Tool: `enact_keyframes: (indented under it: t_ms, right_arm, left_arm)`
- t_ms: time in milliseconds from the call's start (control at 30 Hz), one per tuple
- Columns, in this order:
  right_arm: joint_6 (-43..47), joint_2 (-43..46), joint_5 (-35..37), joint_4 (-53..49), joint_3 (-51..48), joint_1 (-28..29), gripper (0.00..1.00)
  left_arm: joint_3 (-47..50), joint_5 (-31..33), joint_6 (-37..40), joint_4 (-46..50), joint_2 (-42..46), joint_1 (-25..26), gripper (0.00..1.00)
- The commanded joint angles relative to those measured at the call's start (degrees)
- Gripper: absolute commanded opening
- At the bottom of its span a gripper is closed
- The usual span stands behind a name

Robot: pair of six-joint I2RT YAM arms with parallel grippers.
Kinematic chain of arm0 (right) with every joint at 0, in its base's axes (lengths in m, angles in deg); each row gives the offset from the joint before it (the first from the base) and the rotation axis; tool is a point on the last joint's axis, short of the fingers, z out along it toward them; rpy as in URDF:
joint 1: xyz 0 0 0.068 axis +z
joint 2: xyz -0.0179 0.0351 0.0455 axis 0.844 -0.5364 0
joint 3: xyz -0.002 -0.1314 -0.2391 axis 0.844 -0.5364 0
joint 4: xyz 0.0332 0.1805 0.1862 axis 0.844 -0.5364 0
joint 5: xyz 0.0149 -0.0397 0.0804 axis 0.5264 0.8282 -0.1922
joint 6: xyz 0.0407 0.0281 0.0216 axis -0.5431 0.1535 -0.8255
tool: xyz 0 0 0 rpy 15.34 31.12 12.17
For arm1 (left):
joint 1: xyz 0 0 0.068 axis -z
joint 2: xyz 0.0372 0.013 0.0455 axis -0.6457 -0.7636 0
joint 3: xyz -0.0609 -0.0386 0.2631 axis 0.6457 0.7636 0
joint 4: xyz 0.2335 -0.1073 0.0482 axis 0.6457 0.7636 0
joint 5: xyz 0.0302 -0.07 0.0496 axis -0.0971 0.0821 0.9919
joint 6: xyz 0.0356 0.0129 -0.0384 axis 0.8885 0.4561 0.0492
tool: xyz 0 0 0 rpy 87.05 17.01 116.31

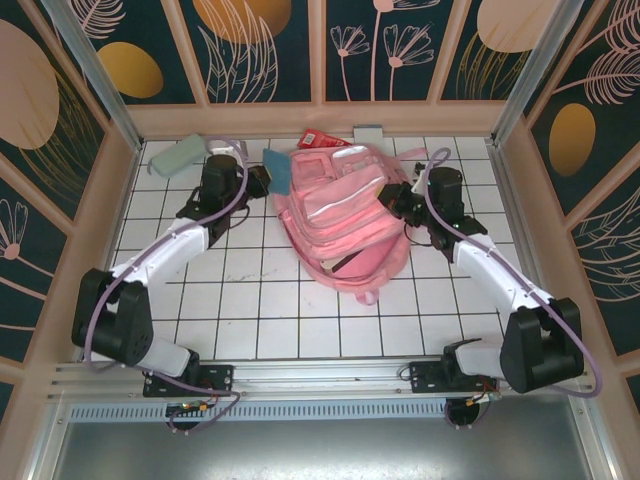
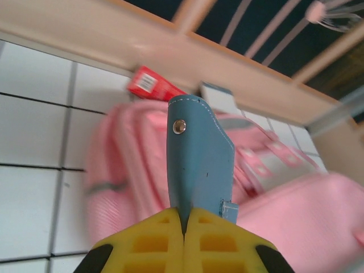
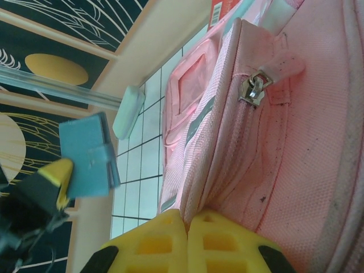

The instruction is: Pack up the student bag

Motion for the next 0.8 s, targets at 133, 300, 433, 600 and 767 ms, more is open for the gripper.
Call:
enact_keyframes:
  t_ms: [133, 300, 433, 600, 767]
  right_arm:
    - [-0.1, -1.7, -2.2, 8.6, 4.4, -1.0, 0.0]
    - [-0.9, -2.2, -2.3, 9.0, 4.4, -1.2, 0.0]
    - [-0.6, -2.2, -2.0, 8.2, 4.8, -1.4, 0.0]
    - [-1.1, -2.4, -2.4, 8.5, 4.8, -1.8, 0.0]
    - [-1.8, -2.4, -3.2, 9.3, 4.3, -1.9, 0.0]
  left_arm:
    - [7.4, 0.1, 3.6, -2.0, 9.8, 9.5, 0.0]
    - [9.9, 3.6, 5.9, -1.4, 11.6, 18.2, 0.0]
    - [10.8, 7.5, 7.6, -0.7, 11.6, 25.1, 0.0]
    - [11.2, 8.3, 8.8, -2.9, 9.3, 30.5, 0.0]
    - [8.7, 10.1, 10.3, -3.3, 3.3, 33.1, 0.0]
